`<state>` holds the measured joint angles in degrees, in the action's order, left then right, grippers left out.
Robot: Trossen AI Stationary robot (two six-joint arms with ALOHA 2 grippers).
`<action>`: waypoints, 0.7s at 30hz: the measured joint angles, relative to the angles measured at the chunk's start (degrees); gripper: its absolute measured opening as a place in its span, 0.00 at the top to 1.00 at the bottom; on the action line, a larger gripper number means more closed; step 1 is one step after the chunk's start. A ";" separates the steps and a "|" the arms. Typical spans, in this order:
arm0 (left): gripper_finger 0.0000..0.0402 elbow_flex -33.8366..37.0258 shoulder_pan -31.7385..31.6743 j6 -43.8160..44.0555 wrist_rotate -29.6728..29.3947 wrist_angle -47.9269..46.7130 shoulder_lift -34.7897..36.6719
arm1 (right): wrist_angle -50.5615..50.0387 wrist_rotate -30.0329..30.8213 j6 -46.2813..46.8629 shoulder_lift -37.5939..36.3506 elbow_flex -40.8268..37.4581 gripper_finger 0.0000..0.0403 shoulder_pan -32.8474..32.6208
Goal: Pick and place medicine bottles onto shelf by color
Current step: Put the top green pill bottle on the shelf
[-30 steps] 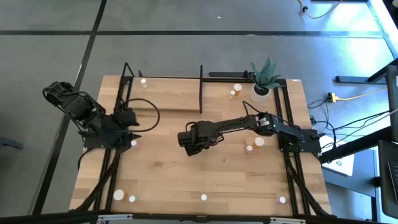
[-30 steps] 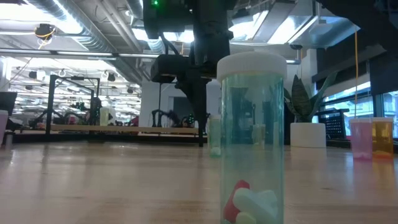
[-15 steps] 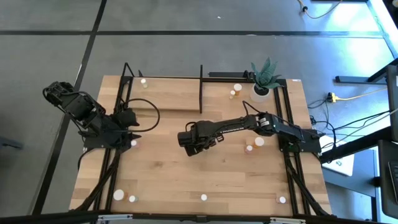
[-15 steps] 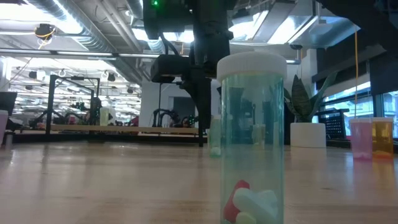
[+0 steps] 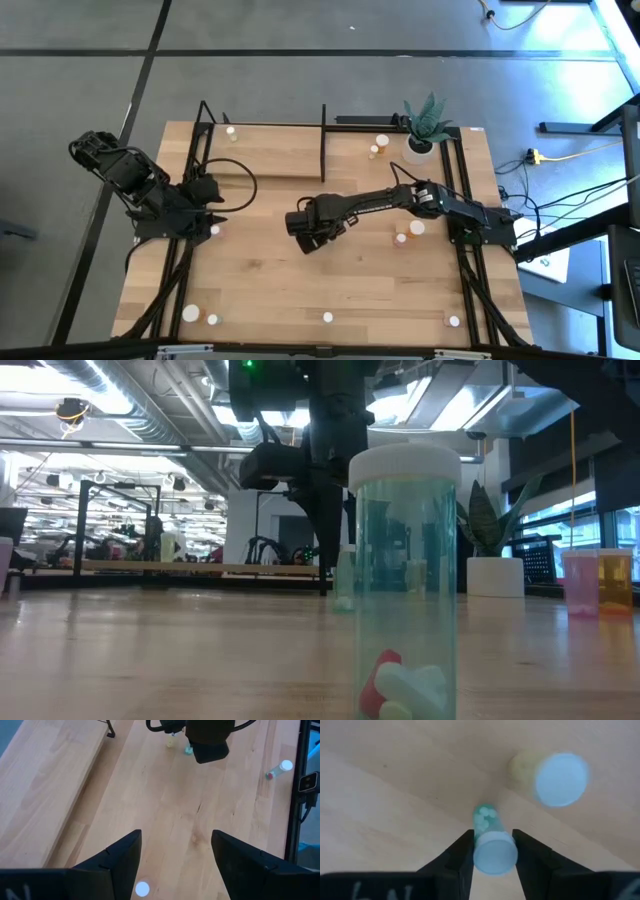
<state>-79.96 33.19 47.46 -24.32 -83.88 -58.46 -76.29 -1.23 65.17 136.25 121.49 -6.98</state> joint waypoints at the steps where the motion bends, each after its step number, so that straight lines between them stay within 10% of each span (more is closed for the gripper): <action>1: 0.42 -0.02 0.00 0.00 0.00 0.00 0.00 | 0.00 -0.96 -1.06 0.00 0.00 0.69 0.00; 21: 0.42 -0.01 0.01 0.04 -0.01 -0.03 0.02 | -4.97 -4.60 -17.46 -2.32 13.21 0.69 -1.10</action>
<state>-79.97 33.20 47.51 -24.32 -83.90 -58.43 -81.27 -5.83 47.71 133.92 134.70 -8.08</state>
